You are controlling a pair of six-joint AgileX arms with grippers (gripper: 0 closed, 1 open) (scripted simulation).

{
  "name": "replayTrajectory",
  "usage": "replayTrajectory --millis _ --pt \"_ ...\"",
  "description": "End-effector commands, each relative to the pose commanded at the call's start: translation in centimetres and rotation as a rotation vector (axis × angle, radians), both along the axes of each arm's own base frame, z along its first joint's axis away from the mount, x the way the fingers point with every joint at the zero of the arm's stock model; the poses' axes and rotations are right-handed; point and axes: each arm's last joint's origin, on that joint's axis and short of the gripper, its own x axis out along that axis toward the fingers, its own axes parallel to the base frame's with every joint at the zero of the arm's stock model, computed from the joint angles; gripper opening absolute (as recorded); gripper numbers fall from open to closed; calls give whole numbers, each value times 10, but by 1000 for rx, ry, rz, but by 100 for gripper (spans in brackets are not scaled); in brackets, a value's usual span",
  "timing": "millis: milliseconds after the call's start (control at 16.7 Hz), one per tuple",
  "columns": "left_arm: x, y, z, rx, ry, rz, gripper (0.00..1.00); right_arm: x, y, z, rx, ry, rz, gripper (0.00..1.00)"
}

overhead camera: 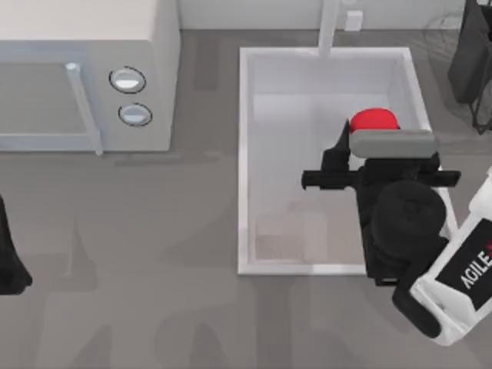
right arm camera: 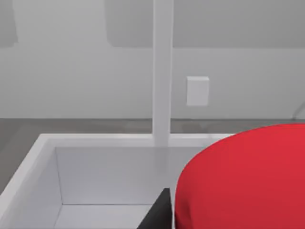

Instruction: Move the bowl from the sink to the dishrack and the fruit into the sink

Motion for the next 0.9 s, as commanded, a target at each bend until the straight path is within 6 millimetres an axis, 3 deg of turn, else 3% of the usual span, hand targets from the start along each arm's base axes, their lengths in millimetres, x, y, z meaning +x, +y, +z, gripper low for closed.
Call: replayTrajectory --millis 180,480,900 --pt "0 0 0 0 0 0 100 -5 -3 -18 8 -6 7 0" --pt "0 0 0 0 0 0 100 -6 -4 -21 10 -7 8 0" --pt "0 0 0 0 0 0 100 -6 -4 -21 10 -7 8 53"
